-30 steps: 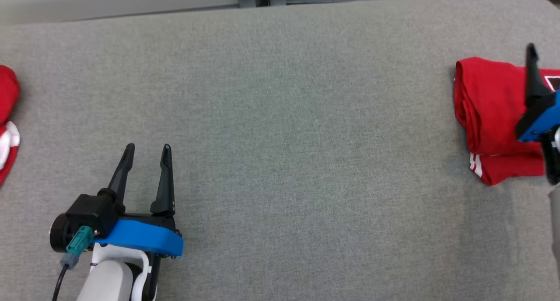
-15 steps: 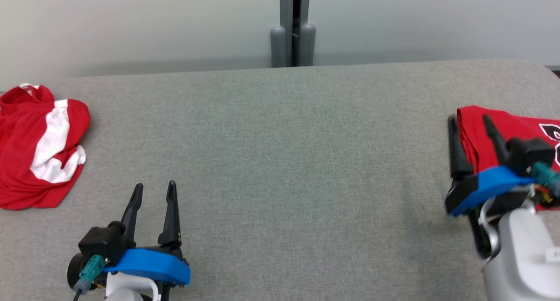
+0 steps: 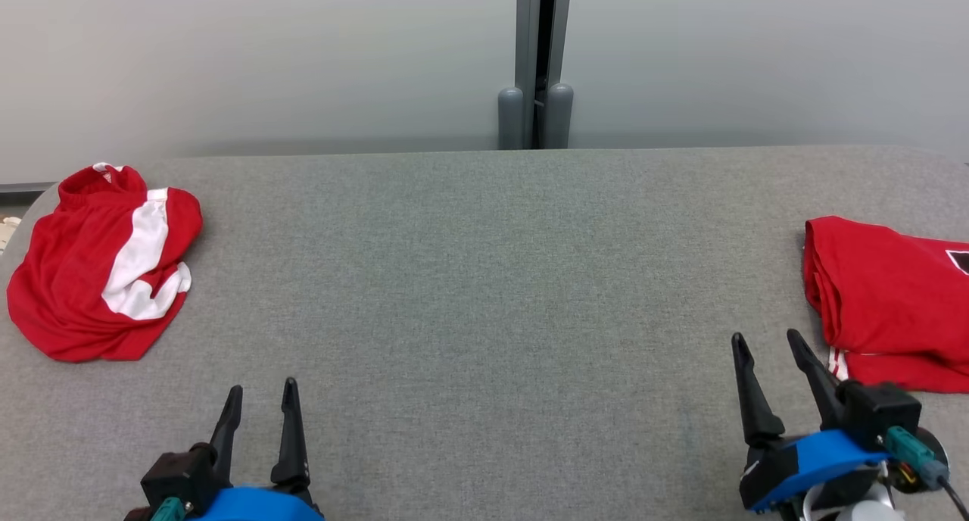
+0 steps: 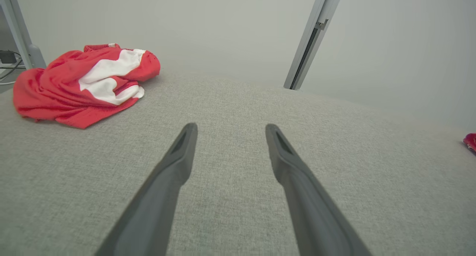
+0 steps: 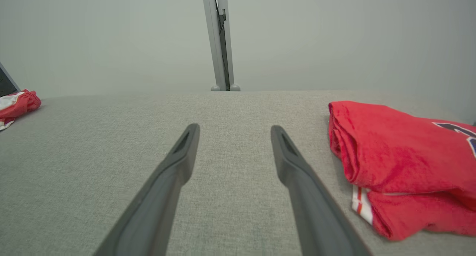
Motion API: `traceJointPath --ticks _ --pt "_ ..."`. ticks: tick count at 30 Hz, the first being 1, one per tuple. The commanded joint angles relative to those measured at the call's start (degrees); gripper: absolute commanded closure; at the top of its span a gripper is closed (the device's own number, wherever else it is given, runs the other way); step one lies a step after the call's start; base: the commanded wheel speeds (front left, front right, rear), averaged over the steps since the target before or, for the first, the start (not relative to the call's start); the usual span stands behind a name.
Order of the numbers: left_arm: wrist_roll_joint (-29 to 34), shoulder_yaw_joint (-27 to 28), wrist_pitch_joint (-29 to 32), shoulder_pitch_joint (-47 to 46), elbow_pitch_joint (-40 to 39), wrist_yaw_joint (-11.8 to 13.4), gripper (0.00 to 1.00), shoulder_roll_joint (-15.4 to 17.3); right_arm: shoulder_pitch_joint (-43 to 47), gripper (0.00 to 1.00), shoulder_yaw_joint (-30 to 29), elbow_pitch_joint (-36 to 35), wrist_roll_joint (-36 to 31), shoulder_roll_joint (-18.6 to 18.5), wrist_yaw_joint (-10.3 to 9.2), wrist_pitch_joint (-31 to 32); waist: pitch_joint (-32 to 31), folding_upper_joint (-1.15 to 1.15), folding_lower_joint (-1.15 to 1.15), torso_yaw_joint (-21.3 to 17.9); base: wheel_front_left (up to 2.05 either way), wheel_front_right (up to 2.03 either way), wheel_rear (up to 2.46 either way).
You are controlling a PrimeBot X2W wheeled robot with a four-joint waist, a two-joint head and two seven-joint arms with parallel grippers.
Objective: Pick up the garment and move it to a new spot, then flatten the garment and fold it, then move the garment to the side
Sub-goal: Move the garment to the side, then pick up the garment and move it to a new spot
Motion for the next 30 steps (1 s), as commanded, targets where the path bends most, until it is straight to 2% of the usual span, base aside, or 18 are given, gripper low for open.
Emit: traceJointPath --ticks 1,12,19,23,29,30 --pt "0.27 0.32 -0.31 0.77 0.24 0.37 0.00 -0.05 1.46 0.00 -0.05 -0.28 -0.24 0.00 0.00 -0.33 -0.11 0.00 0.01 0.07 0.00 0.00 0.00" --pt "0.88 -0.05 -0.35 0.15 0.89 0.00 0.00 -0.49 2.22 0.00 2.65 2.07 0.85 0.00 0.00 -1.36 -0.39 0.00 0.01 0.54 0.00 0.00 0.00" --pt "1.25 -0.51 -0.36 -0.22 1.17 -0.46 0.00 -0.53 2.03 0.00 2.27 2.93 1.39 0.00 0.00 -1.73 -0.86 0.00 0.01 1.47 0.00 0.00 0.00" --pt "1.47 -0.62 -0.36 -0.59 0.86 -0.21 0.00 -0.58 2.20 0.00 1.34 2.50 0.54 0.01 0.00 -2.13 -0.90 0.00 0.01 3.90 0.00 0.00 0.00" --pt "1.62 -0.72 -0.36 -0.71 0.05 -0.26 0.00 -0.59 1.94 0.00 0.11 1.33 -0.24 0.02 0.00 -2.26 -0.94 0.00 0.01 10.79 0.00 0.00 0.00" --pt "1.62 -0.72 -0.36 -0.71 0.05 -0.26 0.00 -0.59 1.94 0.00 0.11 1.33 -0.24 0.02 0.00 -2.26 -0.94 0.00 0.01 10.79 0.00 0.00 0.00"
